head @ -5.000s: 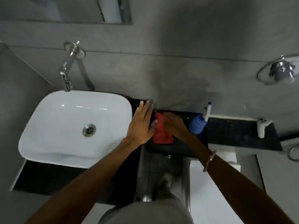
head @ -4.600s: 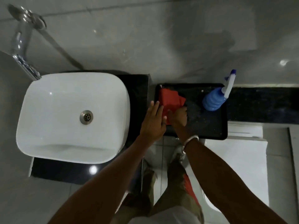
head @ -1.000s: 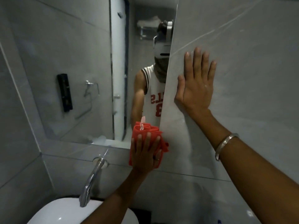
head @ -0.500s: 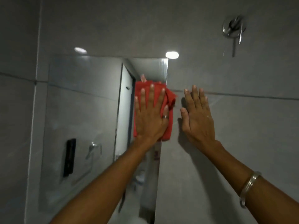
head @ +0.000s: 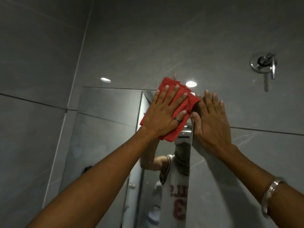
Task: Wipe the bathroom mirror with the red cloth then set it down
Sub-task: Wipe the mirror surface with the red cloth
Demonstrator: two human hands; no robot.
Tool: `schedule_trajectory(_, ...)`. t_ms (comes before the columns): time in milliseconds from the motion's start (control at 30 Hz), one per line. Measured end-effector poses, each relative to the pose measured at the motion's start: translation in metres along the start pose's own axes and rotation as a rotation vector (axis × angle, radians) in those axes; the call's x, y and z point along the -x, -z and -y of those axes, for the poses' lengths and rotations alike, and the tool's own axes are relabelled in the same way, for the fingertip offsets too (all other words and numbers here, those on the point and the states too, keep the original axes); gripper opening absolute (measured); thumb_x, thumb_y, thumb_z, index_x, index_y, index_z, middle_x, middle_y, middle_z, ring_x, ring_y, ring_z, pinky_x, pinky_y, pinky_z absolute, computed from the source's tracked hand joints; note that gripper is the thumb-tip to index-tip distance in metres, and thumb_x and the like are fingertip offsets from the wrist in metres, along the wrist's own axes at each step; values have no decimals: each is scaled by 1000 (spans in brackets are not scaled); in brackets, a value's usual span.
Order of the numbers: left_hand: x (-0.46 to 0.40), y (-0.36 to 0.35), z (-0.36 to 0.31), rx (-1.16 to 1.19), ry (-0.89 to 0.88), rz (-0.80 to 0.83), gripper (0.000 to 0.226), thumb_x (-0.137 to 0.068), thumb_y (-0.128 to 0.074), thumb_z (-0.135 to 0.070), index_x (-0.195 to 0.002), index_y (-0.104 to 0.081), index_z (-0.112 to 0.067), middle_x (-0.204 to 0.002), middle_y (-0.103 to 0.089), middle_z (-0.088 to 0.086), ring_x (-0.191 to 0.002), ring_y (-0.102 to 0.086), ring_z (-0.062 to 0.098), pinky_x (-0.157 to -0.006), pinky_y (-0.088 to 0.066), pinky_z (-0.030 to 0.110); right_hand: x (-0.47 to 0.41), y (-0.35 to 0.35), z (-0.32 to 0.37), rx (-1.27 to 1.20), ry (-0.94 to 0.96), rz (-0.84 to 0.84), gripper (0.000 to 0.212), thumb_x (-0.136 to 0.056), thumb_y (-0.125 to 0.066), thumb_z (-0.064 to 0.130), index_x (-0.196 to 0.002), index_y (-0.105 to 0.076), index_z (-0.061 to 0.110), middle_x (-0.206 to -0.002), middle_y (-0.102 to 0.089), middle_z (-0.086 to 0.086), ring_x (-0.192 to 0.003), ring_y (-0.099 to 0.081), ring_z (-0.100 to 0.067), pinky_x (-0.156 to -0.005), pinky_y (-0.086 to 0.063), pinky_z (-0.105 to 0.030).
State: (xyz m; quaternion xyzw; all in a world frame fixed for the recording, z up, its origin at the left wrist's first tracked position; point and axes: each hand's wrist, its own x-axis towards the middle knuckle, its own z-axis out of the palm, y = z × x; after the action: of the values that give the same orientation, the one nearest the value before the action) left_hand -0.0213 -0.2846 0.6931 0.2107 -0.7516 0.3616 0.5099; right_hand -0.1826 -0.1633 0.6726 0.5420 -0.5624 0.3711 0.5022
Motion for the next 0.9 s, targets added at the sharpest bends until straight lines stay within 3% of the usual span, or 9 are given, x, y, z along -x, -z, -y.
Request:
schedule_trajectory(333, 52, 8, 99, -26, 167, -44, 73, -105, -19, -64, -167, -6, -27, -176, 2, 5, -163, 7, 28, -130, 10, 48, -31, -36, 102, -61, 131, 20, 69, -105, -16, 50, -166, -9, 19, -174, 2, -8, -162, 6, -25, -132, 0, -49)
schedule_trajectory(433, 71, 12, 148, -49, 231, -33, 72, -105, -17, -64, -167, -4, -29, -177, 4, 4, -163, 9, 27, -130, 9, 47, -39, -56, 133, -45, 180, 2, 68, -106, -18, 50, -166, -12, 18, -174, -2, -10, -162, 3, -26, -132, 1, -48)
schedule_trajectory(633, 107, 29, 229, 27, 434, -68, 68, -106, -23, -58, -167, -8, -31, -177, 0, 2, -163, 5, 29, -131, -2, 55, -40, -90, 184, 7, 324, -41, 70, -105, -11, 55, -164, -18, 19, -173, -8, -12, -162, -4, -29, -130, -12, -56)
schedule_trajectory(800, 122, 34, 238, 189, 795, -178, 63, -108, -30, -51, -164, -25, -23, -176, -5, 6, -163, -1, 32, -131, -6, 57, -26, -97, 201, -48, 301, -89, 70, -105, -10, 56, -165, -16, 20, -174, -7, -11, -162, -3, -29, -129, -15, -57)
schedule_trajectory(867, 131, 25, 219, 150, 810, -158, 68, -106, -28, -55, -164, -26, -18, -176, -2, 6, -163, 1, 33, -131, -5, 58, -17, -97, 201, -66, 288, -110, 69, -106, -13, 55, -165, -16, 20, -174, -6, -12, -162, -3, -29, -130, -11, -56)
schedule_trajectory(900, 139, 19, 205, 136, 773, -139, 74, -104, -24, -61, -166, -17, -20, -176, 1, 5, -163, 4, 32, -132, -4, 56, -12, -97, 200, -68, 285, -119, 68, -106, -13, 54, -165, -16, 20, -174, -6, -12, -162, -3, -29, -131, -10, -55)
